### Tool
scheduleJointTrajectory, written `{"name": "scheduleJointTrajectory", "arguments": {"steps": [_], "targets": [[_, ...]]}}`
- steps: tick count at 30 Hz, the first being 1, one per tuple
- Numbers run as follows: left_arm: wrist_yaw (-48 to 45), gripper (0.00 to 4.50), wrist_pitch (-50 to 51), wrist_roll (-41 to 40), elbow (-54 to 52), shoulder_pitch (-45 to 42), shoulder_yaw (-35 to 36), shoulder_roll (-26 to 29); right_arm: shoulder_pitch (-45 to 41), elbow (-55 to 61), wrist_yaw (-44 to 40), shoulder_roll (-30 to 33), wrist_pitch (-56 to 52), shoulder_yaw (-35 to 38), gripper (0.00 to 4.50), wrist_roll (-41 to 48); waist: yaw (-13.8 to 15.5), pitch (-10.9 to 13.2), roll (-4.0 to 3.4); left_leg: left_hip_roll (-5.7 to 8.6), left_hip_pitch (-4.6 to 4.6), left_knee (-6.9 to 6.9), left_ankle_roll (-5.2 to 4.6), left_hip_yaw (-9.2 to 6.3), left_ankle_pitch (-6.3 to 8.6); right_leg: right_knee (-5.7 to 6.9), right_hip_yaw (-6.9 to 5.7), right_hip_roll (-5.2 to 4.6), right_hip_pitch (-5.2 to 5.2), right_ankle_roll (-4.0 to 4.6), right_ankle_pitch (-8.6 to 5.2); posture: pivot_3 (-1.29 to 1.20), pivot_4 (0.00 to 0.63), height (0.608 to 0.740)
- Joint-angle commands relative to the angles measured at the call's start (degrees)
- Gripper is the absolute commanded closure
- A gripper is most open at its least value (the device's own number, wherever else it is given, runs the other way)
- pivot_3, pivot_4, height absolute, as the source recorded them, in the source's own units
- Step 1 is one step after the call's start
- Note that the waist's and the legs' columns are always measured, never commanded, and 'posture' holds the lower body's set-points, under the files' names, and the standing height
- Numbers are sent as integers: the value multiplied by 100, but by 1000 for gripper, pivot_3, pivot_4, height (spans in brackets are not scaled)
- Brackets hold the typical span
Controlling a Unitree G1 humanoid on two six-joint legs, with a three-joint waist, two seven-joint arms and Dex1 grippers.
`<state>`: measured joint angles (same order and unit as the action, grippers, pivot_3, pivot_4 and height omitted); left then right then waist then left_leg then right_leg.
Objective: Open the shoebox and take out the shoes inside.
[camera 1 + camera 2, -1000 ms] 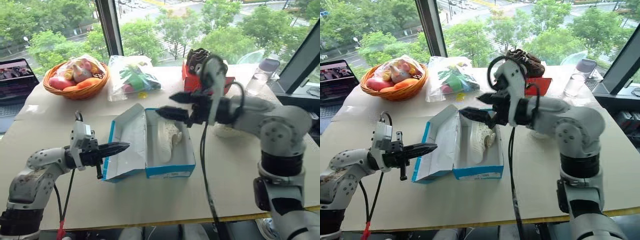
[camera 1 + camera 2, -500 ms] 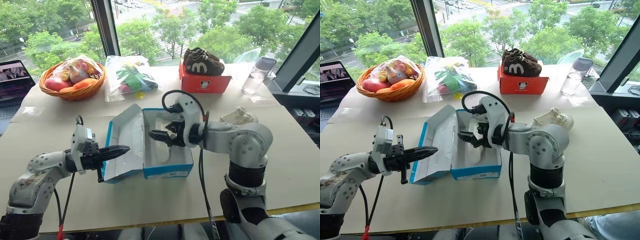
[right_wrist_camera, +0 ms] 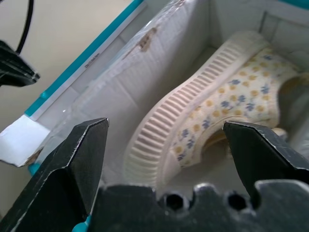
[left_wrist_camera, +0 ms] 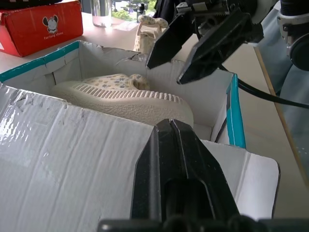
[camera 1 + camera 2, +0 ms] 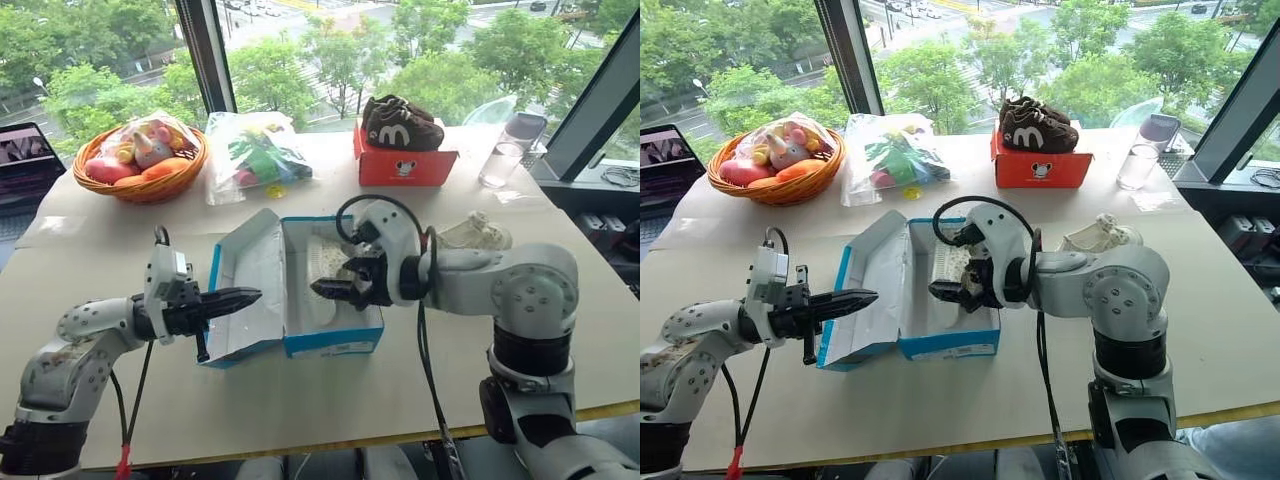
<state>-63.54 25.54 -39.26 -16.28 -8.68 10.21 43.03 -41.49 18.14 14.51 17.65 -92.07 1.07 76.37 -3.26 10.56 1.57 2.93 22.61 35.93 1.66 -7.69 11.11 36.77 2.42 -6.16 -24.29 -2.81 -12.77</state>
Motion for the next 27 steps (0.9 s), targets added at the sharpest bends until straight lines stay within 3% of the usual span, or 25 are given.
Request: {"name": "scheduleJointTrajectory", "arguments": {"steps": [1,5,11,20,27], "targets": [[11,4500,49,-94,-150,6,134,75,75,-81,446,154,-43,-38,26,564,0,0,0,1,0,1,0,0,0,0,1,0,1,0,0,0,150,740],[41,4500,65,-75,-180,50,139,59,116,-280,796,69,-24,-176,26,773,1,0,0,-1,0,1,0,0,0,-1,-1,0,2,0,0,0,150,740],[108,4500,83,-90,-205,11,96,14,-71,-645,1031,-295,1,-266,26,338,-52,-6,4,-4,-17,-1,-1,1,0,-2,0,4,16,-4,-3,0,150,740],[152,4500,43,-72,-176,-26,60,-19,-479,-1034,714,-445,86,-127,26,-507,-60,-7,4,-85,-32,4,-1,10,0,-7,5,93,19,6,3,0,150,740],[121,4500,72,-94,-168,-40,77,27,-928,-1049,-31,-124,8,8,26,-821,-55,-5,1,-95,-36,7,-3,12,-1,-7,5,104,19,18,11,0,150,740]]}}
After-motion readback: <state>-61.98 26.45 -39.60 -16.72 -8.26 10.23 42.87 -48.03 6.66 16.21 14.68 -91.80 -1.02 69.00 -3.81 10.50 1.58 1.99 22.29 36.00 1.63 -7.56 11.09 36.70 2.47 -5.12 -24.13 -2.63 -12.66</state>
